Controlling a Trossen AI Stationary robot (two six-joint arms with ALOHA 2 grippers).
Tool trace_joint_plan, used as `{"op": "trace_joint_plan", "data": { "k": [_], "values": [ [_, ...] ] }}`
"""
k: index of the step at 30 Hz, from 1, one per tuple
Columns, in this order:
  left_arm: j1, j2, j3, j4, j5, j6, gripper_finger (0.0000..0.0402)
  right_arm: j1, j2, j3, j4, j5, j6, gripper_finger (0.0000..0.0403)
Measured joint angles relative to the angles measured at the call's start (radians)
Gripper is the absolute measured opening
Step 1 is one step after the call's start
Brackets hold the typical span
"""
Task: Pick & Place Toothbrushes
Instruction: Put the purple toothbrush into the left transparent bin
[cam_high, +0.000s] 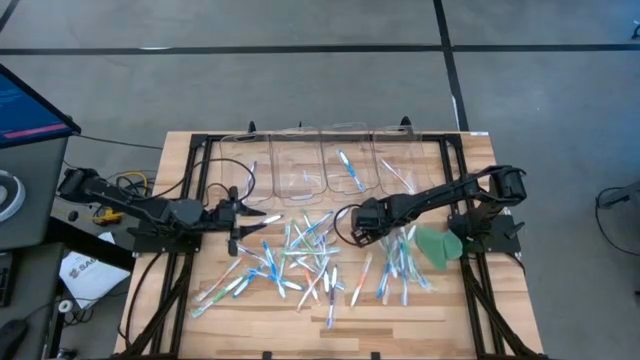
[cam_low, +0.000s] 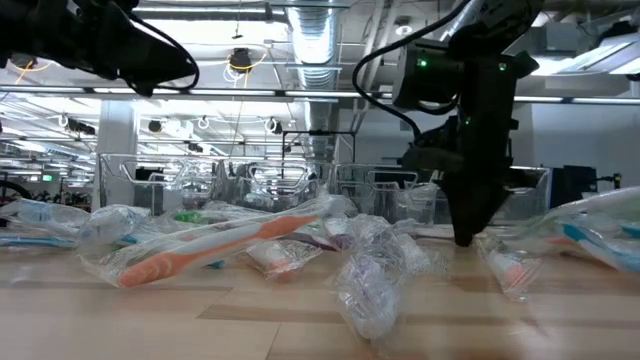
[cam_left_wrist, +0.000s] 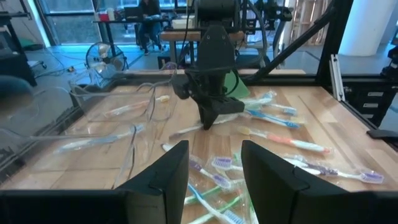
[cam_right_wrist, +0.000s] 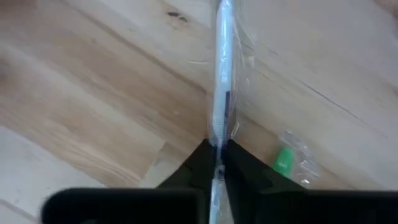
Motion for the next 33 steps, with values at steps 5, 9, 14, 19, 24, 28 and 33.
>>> {"op": "trace_joint_plan", "data": {
  "k": [5,9,14,19,24,28,33],
  "values": [
    [0.0,0.0,0.0,0.049,0.0,0.034,0.0142,0.007,0.0,-0.001,0.02,0.005,-0.025,0.0021],
    [0.0,0.0,0.0,0.078,0.0,0.032,0.0142,0.02,0.0,0.007,0.019,0.015,-0.053,0.0008],
    [0.0,0.0,0.0,0.079,0.0,0.031,0.0142,0.056,0.008,0.062,-0.019,0.044,-0.074,0.0007],
    [0.0,0.0,0.0,0.079,0.006,0.03,0.0142,0.094,0.006,0.135,-0.093,0.077,-0.088,0.0006],
    [0.0,0.0,0.0,0.082,0.051,0.03,0.0142,0.12,0.005,0.227,-0.231,0.154,-0.095,0.0003],
    [0.0,0.0,0.0,0.088,0.051,0.03,0.0142,0.143,0.004,0.319,-0.298,0.215,-0.13,0.0004],
    [0.0,0.001,0.0,0.095,0.051,0.03,0.0142,0.172,0.003,0.428,-0.303,0.278,-0.213,0.0002]
  ]
}}
